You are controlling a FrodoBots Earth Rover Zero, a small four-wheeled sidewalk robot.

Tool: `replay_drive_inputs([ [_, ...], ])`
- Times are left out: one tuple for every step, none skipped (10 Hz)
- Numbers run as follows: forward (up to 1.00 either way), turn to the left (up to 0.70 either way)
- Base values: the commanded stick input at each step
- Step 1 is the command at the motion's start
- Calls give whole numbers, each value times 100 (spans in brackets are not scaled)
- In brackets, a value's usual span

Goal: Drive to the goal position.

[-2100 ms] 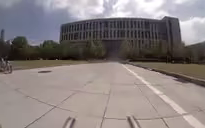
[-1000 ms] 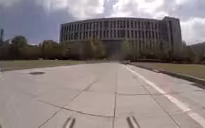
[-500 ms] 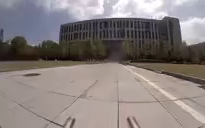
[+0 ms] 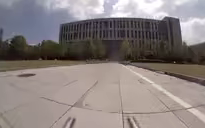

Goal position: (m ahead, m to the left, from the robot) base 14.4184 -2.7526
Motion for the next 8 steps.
replay_drive_inputs([
  [70,0],
  [70,0],
  [70,0],
  [70,0],
  [70,0],
  [70,0],
  [70,0],
  [70,0],
])
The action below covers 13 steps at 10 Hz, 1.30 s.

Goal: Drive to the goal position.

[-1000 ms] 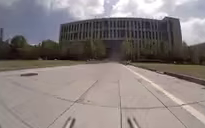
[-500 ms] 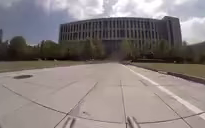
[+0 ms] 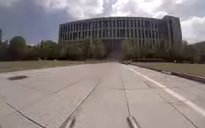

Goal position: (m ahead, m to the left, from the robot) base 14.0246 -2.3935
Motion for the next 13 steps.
replay_drive_inputs([
  [70,0],
  [70,0],
  [70,0],
  [70,0],
  [70,0],
  [70,0],
  [70,0],
  [70,0],
  [70,0],
  [70,0],
  [70,0],
  [70,0],
  [70,0],
])
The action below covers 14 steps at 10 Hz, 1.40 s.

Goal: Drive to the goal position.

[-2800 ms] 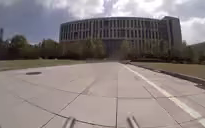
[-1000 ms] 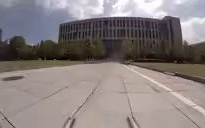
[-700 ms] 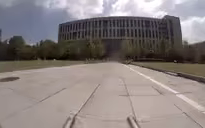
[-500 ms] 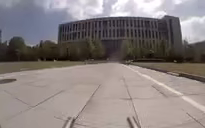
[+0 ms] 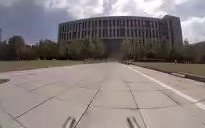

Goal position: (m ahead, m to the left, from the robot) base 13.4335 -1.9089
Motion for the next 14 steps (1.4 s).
replay_drive_inputs([
  [70,0],
  [70,0],
  [70,0],
  [70,0],
  [70,0],
  [70,0],
  [70,0],
  [70,0],
  [70,0],
  [70,0],
  [70,0],
  [70,0],
  [70,0],
  [70,0],
])
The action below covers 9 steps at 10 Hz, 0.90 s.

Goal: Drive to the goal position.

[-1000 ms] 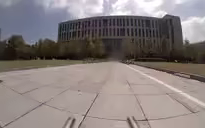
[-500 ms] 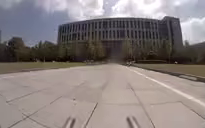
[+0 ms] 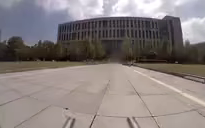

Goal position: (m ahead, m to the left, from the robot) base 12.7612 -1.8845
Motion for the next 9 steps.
replay_drive_inputs([
  [70,0],
  [70,0],
  [70,0],
  [70,0],
  [70,0],
  [70,0],
  [70,0],
  [70,0],
  [70,0],
])
